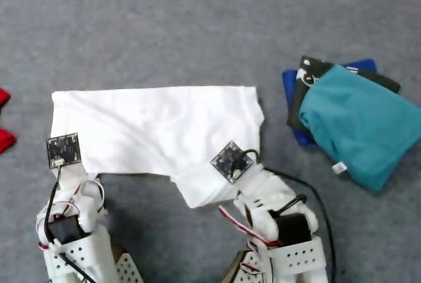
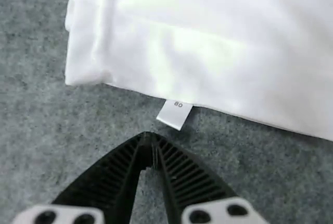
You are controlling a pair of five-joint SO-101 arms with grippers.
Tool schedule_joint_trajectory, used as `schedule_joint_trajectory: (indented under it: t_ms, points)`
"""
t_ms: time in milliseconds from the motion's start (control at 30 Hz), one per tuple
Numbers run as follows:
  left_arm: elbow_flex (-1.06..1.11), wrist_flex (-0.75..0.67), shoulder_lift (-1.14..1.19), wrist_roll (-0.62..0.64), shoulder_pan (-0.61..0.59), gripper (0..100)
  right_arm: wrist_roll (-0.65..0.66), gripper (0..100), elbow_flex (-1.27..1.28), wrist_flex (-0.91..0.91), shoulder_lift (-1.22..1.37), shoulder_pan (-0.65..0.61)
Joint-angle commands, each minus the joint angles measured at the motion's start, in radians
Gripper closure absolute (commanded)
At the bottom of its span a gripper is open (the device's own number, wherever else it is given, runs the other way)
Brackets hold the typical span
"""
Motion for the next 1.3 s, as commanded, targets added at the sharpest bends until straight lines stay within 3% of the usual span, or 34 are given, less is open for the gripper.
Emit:
schedule_joint_trajectory:
  t_ms: [0, 833, 1267]
  points:
    - [0.010, -0.008, -0.009, -0.006, -0.007, 97, -0.005, 98.4, 0.002, 0.002, -0.030, 0.003]
    - [0.010, -0.008, -0.009, -0.006, -0.007, 97, -0.006, 98.4, -0.010, -0.005, -0.036, 0.008]
    - [0.010, -0.008, -0.009, -0.006, -0.005, 97, -0.008, 98.3, -0.337, 0.061, 0.013, 0.061]
